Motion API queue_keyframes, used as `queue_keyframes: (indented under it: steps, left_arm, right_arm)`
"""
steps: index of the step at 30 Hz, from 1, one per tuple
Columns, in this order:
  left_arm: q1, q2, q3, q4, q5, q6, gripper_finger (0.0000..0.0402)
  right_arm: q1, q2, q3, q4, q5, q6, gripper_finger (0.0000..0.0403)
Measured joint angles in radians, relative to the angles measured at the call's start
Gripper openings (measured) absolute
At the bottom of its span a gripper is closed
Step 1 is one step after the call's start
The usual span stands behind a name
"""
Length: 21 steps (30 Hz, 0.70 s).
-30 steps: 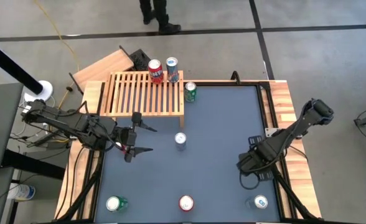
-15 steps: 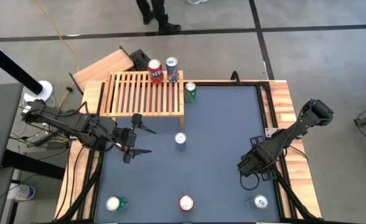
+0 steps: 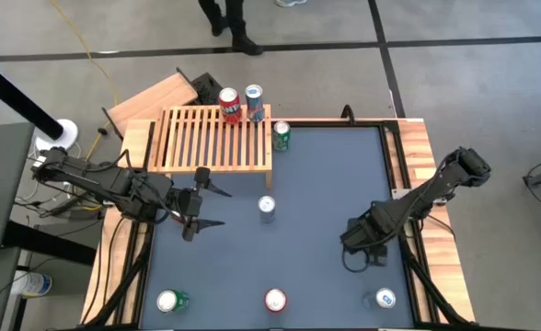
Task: Place canned beverage on shelf
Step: Put the middle right green soda can on the shelf
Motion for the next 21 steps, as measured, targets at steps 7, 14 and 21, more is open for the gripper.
queue_keyframes:
  steps: [7, 14, 21]
  left_arm:
    - [0.000, 0.000, 0.000, -0.001, 0.000, -0.014, 0.0332]
    - [0.000, 0.000, 0.000, -0.005, 0.000, -0.020, 0.0332]
    - [0.000, 0.000, 0.000, -0.005, 0.000, -0.020, 0.0332]
  right_arm:
    - [-0.108, 0.001, 0.033, 0.039, -0.026, 0.207, 0.0276]
    - [-0.133, 0.001, 0.034, 0.080, -0.081, 0.253, 0.0276]
    - [-0.147, 0.000, 0.036, 0.100, -0.091, 0.432, 0.0276]
